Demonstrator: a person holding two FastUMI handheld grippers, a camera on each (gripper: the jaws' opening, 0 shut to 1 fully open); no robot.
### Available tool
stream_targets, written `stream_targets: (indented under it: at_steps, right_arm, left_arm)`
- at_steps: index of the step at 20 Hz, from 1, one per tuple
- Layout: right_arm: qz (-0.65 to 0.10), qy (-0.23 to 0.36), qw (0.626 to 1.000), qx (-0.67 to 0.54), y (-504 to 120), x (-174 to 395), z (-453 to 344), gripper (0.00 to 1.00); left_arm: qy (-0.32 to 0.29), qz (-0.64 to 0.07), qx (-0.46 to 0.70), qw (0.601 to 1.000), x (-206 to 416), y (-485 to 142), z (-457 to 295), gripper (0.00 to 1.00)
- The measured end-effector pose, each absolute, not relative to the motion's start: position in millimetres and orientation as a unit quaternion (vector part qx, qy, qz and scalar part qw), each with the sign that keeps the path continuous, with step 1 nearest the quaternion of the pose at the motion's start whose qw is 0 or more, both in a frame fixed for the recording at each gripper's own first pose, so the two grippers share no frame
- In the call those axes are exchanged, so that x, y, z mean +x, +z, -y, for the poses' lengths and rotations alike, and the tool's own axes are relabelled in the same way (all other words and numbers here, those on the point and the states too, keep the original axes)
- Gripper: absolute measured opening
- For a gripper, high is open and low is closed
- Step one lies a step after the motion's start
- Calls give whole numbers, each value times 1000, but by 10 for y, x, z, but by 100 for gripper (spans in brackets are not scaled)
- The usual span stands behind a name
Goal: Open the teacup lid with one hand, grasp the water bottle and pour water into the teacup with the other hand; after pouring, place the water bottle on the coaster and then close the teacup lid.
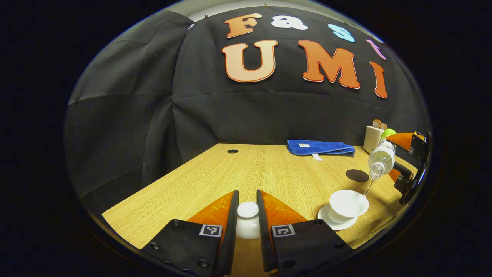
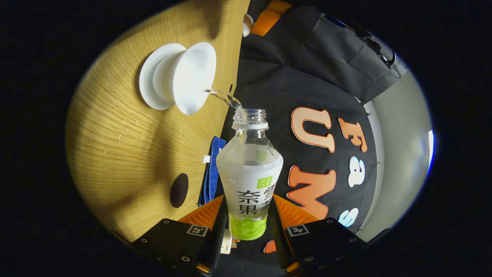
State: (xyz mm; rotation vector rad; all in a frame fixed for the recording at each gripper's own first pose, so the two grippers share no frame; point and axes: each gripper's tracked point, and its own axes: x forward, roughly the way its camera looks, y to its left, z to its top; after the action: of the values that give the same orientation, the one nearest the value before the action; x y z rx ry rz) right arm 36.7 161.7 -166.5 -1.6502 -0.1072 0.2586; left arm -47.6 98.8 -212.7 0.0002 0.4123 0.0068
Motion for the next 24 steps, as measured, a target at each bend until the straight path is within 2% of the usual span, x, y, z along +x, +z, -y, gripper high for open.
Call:
stream_targets:
  at_steps: [5,6,7,18,19,20,21,24]
  right_arm:
    - [68,111,652,-747,-1621,399,-1633,59]
    - [71,109,651,-748,-1593,399,-1634,56]
    - [77,105,647,-751,-1581,391,-1644,59]
    - [114,99,615,-774,-1488,441,-1690,59]
    - [117,100,612,-776,-1486,444,-1699,62]
    - [121,98,608,-779,-1470,441,-1711,56]
    - [126,97,604,-781,-1462,440,-1715,59]
    - [139,95,597,-784,-1439,426,-1735,56]
  left_arm:
    - [6,-204,5,979,-481,-2137,-1001,33]
    - [6,-204,6,979,-490,-2136,-1006,33]
    - [7,-202,6,979,-481,-2139,-1011,33]
    - [9,-199,9,980,-492,-2146,-1036,33]
    - [11,-201,8,980,-507,-2149,-1033,33]
    - [12,-203,9,979,-517,-2151,-1035,33]
    - [13,-204,9,979,-532,-2149,-1046,33]
    - [14,-199,8,980,-533,-2134,-1074,33]
